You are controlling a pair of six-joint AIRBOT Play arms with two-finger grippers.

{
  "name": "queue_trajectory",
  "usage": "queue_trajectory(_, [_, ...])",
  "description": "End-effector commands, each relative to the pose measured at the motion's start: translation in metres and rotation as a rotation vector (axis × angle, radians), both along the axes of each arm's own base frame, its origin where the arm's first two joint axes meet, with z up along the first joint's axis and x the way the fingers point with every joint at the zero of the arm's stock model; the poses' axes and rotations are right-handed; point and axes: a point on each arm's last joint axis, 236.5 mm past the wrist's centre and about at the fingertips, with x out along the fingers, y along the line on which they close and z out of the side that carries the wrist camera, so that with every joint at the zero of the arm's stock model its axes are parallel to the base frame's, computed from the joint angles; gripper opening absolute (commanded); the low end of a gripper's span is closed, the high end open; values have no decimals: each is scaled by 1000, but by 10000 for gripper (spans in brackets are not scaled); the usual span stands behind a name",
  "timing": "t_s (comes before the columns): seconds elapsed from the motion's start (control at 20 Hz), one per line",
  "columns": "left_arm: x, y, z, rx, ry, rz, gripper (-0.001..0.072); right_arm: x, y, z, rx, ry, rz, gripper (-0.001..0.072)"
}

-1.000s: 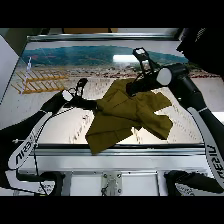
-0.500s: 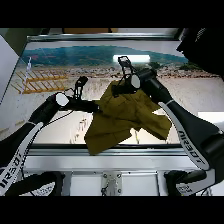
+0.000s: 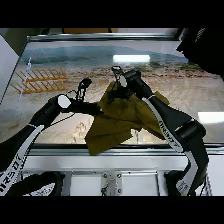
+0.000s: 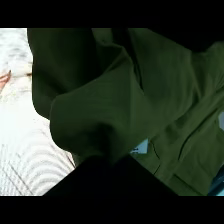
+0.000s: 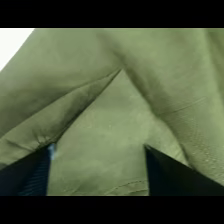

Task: Fold the clothes and pants, and hang the long-sleeved shirts on hangers.

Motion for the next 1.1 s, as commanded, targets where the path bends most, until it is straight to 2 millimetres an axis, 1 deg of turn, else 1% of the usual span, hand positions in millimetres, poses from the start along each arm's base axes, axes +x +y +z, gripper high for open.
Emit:
queue_trajectory(0.0, [-1, 0, 0, 0, 0, -3, 14, -15, -13, -17, -80, 79, 0, 584])
queue_trajectory(0.1, [-1, 0, 0, 1, -1, -3, 14, -17, -17, -15, -98, 87, 1, 577])
queue_trajectory(0.15, [-1, 0, 0, 1, 1, -4, 14, -18, -20, -14, -108, 90, 2, 442])
queue_trajectory(0.2, [-1, 0, 0, 1, 2, -5, 14, -20, -21, -14, -113, 101, 3, 283])
queue_trajectory(0.25, [-1, 0, 0, 1, 1, -4, 14, -22, -22, -14, -116, 108, 3, 249])
queue_trajectory(0.3, [-1, 0, 0, 1, 1, -3, 14, -24, -22, -14, -120, 114, 5, 247])
queue_trajectory(0.35, [-1, 0, 0, 0, 2, -2, 14, -23, -22, -14, -118, 113, 4, 216])
queue_trajectory(0.4, [-1, 0, 0, 0, 2, -2, 14, -22, -20, -13, -111, 107, 3, 222])
queue_trajectory(0.45, [-1, 0, 0, 0, 2, -2, 14, -21, -19, -9, -105, 98, 3, 304])
queue_trajectory(0.55, [-1, 0, 0, 0, 2, -2, 14, -21, -18, 4, -89, 78, 2, 657])
queue_trajectory(0.6, [-1, 0, 0, 0, 1, -1, 13, -21, -15, 12, -67, 74, -13, 689])
queue_trajectory(0.7, [0, 0, 0, 0, 0, 0, 13, -24, -6, 26, -14, 72, -35, 689])
queue_trajectory(0.8, [0, 0, 0, 0, -1, 0, 13, -30, 11, 31, 58, 95, -42, 689])
queue_trajectory(0.9, [0, 0, 0, 0, 0, 0, 14, -39, 23, 27, 85, 127, -30, 688])
queue_trajectory(1.05, [0, 0, 0, 0, -1, -1, 13, -52, 39, 14, 69, 150, 0, 687])
